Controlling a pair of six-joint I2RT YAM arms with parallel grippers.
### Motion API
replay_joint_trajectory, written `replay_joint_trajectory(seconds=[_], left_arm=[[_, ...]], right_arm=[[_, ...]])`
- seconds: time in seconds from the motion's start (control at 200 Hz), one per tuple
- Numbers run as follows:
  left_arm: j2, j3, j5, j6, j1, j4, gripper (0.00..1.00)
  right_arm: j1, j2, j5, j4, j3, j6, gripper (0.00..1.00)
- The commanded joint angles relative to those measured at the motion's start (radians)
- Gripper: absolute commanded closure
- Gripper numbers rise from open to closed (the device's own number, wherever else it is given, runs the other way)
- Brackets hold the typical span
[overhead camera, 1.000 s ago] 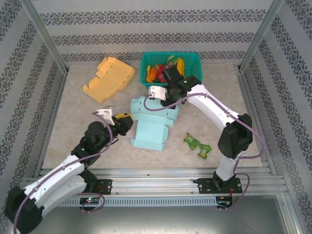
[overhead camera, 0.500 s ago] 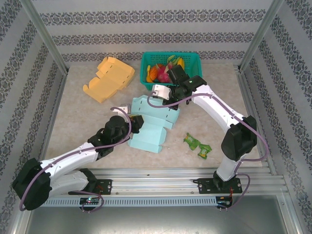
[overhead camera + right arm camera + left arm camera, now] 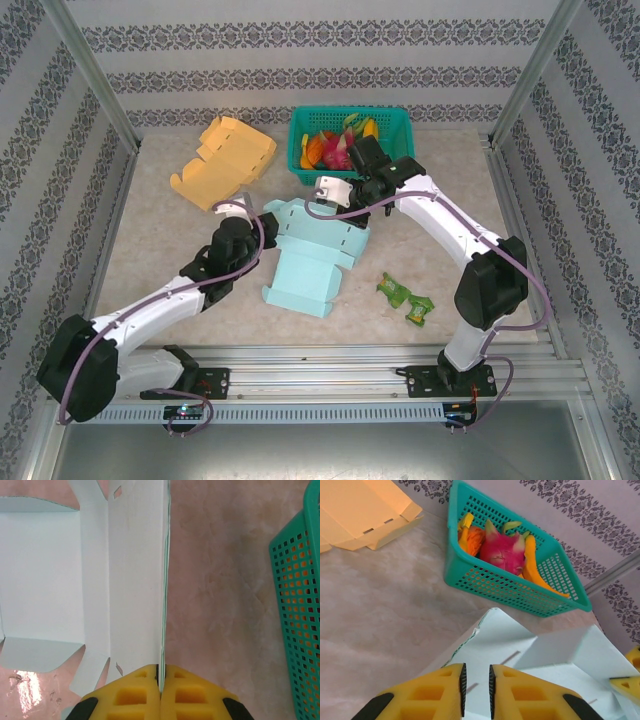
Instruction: Fold the paper box
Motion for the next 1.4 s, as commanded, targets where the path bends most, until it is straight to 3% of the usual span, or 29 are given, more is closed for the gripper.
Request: replay_joint_trajectory(seconds=[0.0,0.205,0.55,0.849,1.159,1.399], left_arm=[[0.015,0.046,0.001,0.004,0.016,-0.026,0.78],[0.045,0.097,0.065,0.030,0.065,-0.046,0.79],[0.146,0.167,0.278,0.061,0.032,-0.023,0.83],[0.205,0.206,0.268,0.079,-0.050,-0.016,0.81],[0.203,0.220,0.091,0.104,-0.047,-0.057,0.80],[0.140,0.152,0.086,0.126,-0.027,-0.068,0.79]], right_arm=[[-0.003,-0.035,-0.050,-0.006,-0.013,-0.031,1.00],[0.004,-0.055,-0.087,0.012,-0.046,-0.069,1.00],[0.008,-0.050,-0.053,0.054,-0.049,-0.031,1.00],[0.020,-0.051,-0.047,0.062,-0.059,-0.034,1.00],[0.040,-0.070,-0.062,0.096,-0.108,-0.071,1.00],[0.022,-0.053,-0.020,0.094,-0.112,-0.076,1.00]])
